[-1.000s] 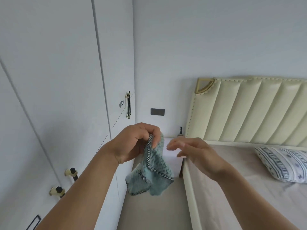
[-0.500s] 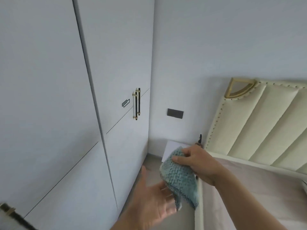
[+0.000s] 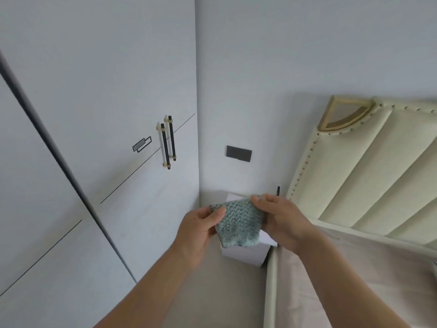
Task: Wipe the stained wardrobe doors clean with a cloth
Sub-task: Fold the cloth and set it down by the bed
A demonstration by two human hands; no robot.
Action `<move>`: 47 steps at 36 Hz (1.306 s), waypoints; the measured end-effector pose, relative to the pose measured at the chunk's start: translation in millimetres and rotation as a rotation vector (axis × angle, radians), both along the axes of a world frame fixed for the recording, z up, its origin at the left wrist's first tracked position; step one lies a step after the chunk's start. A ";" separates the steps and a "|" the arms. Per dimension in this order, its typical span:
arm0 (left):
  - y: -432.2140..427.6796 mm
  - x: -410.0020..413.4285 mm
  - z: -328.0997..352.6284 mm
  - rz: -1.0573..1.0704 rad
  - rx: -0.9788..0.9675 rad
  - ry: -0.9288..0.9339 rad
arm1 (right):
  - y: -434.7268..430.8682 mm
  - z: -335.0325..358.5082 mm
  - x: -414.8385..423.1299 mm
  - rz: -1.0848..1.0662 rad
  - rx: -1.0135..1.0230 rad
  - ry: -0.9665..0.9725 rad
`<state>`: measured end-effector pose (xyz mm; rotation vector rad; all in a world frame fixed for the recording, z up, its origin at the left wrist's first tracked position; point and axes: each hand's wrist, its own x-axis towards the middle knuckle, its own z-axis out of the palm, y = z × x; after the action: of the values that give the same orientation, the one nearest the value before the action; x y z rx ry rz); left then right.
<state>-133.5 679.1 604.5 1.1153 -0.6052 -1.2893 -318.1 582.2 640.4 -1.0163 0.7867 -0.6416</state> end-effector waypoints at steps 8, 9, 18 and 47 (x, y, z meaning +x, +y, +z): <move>-80.2 32.8 -7.1 0.110 0.088 -0.339 | -65.2 -15.9 17.4 -0.154 -0.208 0.192; -91.2 39.8 -7.5 0.107 0.090 -0.426 | -74.4 -15.9 19.8 -0.155 -0.265 0.232; -208.2 80.0 -6.0 -0.165 -0.073 -1.272 | -167.8 -12.1 47.6 -0.066 -0.795 0.872; -529.4 111.3 -316.6 -0.239 0.550 -0.225 | -472.0 -362.0 108.3 -0.239 0.408 0.318</move>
<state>-22.1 149.6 287.9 1.6960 -0.5749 -1.6026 -209.8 110.1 278.4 -0.6596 1.2751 -0.4973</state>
